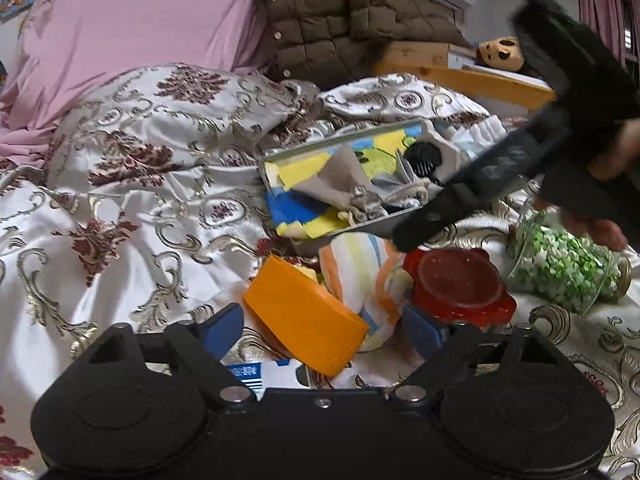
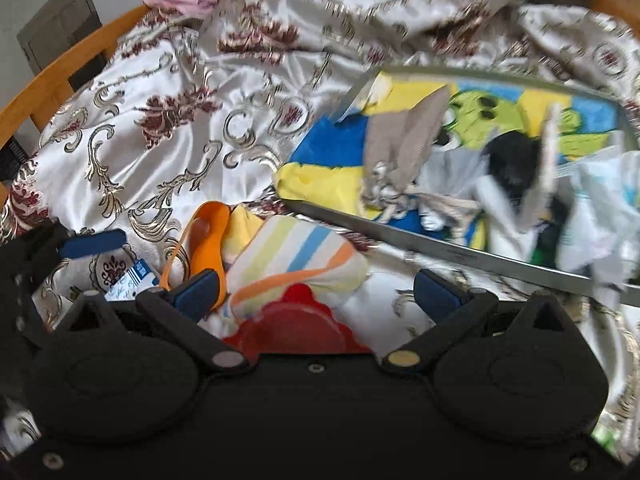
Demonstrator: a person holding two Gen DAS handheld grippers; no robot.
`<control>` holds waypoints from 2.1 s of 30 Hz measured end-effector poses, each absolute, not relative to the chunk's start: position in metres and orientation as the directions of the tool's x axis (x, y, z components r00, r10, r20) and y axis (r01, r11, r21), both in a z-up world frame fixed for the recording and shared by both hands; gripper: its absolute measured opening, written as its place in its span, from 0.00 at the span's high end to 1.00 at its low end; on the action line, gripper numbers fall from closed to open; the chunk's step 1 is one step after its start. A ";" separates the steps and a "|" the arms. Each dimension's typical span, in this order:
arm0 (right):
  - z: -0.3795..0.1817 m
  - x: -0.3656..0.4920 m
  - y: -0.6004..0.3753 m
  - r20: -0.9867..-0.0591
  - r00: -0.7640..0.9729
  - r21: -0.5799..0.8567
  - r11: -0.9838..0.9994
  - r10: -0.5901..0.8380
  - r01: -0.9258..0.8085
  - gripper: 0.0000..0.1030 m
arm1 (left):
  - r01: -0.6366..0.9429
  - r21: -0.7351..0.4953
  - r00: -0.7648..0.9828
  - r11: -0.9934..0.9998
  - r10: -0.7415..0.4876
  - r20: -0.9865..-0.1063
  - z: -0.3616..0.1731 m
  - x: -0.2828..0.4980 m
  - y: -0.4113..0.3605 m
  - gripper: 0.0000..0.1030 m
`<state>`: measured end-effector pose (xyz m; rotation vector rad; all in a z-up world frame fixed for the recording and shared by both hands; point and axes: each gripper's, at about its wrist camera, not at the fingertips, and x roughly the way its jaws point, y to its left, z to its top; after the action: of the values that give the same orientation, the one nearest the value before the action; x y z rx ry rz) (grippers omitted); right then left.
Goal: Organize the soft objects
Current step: 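Grasp the orange silicone piece with the left tool while the right tool grasps the striped cloth, then lift the orange piece and striped cloth and carry both over the tray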
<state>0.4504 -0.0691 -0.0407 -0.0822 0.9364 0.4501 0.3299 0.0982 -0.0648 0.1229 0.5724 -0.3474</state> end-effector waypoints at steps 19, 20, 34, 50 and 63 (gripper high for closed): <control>-0.105 0.512 -0.011 -0.889 0.385 0.128 0.940 0.250 -0.316 0.26 | 0.353 0.050 0.752 0.934 -0.251 -0.610 -0.079 0.341 0.088 0.63; -0.106 0.511 -0.012 -0.889 0.384 0.129 0.940 0.251 -0.316 0.28 | 0.347 0.043 0.752 0.937 -0.251 -0.610 -0.079 0.341 0.088 0.64; -0.105 0.506 -0.016 -0.864 0.420 0.150 0.937 0.279 -0.314 0.85 | 0.160 -0.228 0.774 0.960 -0.266 -0.575 -0.066 0.354 0.129 0.85; -0.011 0.491 -0.033 -0.697 0.634 0.112 0.924 0.336 -0.366 0.91 | 0.104 -0.368 0.877 0.924 -0.260 -0.405 -0.020 0.356 0.149 0.87; 0.044 0.552 -0.104 -0.566 0.772 0.159 0.957 0.289 -0.242 0.91 | 0.214 -0.283 0.872 0.935 -0.313 -0.376 -0.001 0.453 0.076 0.87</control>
<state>0.5516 -0.1045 0.0442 0.0785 0.6254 0.2877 0.4534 0.0759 -0.0012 -0.2367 0.4304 -0.2781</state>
